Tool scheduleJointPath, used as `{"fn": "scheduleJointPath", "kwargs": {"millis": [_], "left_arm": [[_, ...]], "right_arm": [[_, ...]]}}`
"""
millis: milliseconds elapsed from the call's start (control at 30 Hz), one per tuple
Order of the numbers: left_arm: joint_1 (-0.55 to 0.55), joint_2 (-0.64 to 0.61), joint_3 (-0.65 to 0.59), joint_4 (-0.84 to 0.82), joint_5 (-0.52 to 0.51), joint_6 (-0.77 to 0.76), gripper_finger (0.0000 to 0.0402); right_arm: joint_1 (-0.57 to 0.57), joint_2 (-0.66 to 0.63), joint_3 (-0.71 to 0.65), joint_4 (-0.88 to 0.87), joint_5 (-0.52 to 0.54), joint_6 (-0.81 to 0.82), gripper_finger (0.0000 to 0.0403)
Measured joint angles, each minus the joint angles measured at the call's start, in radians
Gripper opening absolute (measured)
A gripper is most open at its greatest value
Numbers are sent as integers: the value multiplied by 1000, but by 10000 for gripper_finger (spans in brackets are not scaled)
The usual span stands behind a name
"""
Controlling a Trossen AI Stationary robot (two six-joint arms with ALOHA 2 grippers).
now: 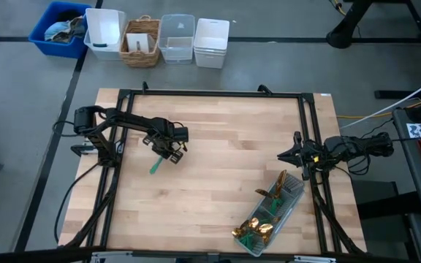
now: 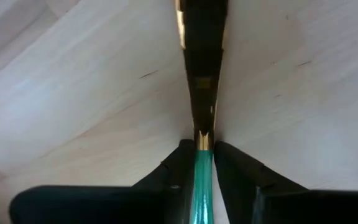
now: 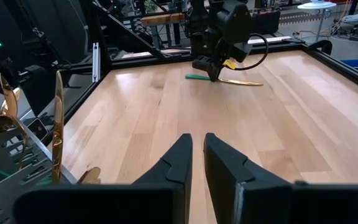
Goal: Sort silverware
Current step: Put the table knife into the utensil organizer
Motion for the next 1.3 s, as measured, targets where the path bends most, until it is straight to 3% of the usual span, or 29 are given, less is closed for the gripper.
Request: {"fn": "scheduleJointPath", "kwargs": {"millis": [300,567,833,1100,1300], "left_arm": [[-3,0,0,4,15,22,37],[3,0,1,4,-31,105,58],[3,0,1,4,-4,86,19],[3,1,1,17,49,109,43],[3,1,12,2,61,110,33]], "right_arm": [[0,0,0,0,0,0,44],[0,0,0,-1,0,0,44],[0,0,0,-1,0,0,44],[0,0,0,-1,0,0,44],[0,0,0,-2,0,-1,44]]}}
